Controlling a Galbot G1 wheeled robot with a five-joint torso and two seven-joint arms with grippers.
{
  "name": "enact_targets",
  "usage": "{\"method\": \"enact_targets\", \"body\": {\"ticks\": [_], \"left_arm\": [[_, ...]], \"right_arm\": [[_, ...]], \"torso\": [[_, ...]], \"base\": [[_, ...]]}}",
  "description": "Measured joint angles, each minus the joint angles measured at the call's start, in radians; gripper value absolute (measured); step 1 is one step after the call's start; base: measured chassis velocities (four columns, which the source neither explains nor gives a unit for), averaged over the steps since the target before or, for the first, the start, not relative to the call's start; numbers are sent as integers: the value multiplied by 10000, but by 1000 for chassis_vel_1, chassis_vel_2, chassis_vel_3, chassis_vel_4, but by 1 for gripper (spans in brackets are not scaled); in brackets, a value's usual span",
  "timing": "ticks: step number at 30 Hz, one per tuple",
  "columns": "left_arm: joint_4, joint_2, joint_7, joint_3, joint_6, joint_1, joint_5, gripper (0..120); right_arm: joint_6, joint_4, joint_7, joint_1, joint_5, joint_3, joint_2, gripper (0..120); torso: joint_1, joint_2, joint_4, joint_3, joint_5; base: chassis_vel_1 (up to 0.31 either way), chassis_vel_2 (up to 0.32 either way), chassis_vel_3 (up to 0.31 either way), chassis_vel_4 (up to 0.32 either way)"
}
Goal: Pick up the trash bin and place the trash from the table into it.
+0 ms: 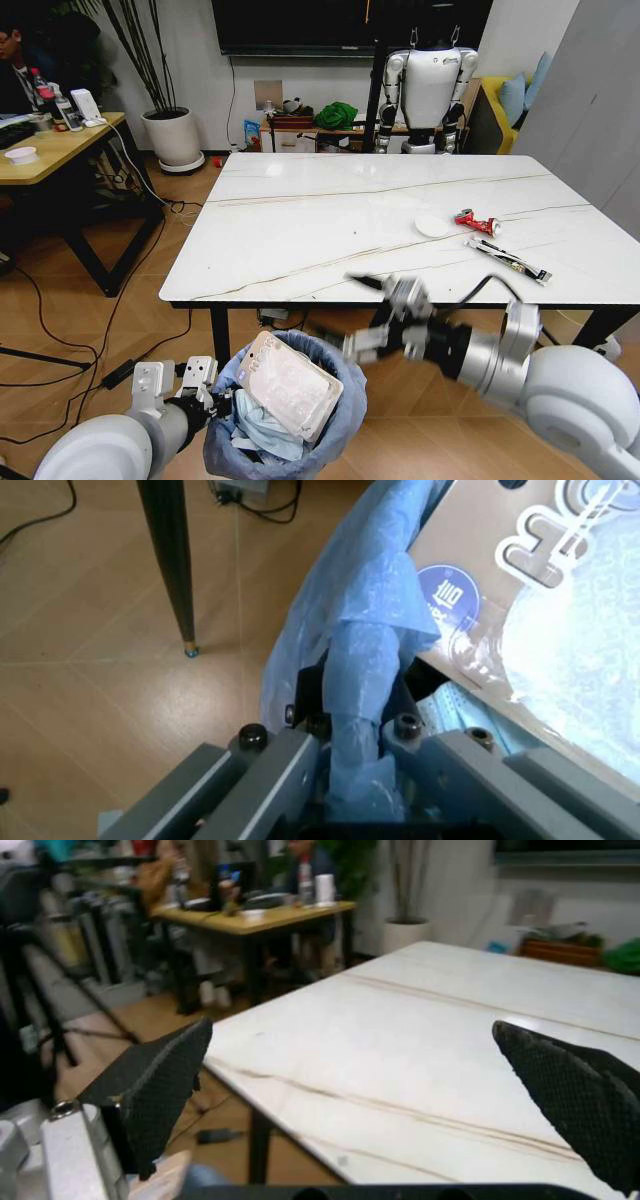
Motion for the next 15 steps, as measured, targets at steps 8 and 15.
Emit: {"method": "enact_targets", "body": {"ticks": [8,15], "left_arm": [[0,-142,288,-37,0,178,746,0],[0,-260,417,-73,0,344,1048,0]], "right_arm": [[-87,-400,816,-11,223,635,248,100],[-304,-505,1858,-614,-594,1000,1401,100]], "torso": [[0,0,-2,0,-2],[0,0,-1,0,-2]], "base": [[0,0,0,0],[0,0,0,0]]}}
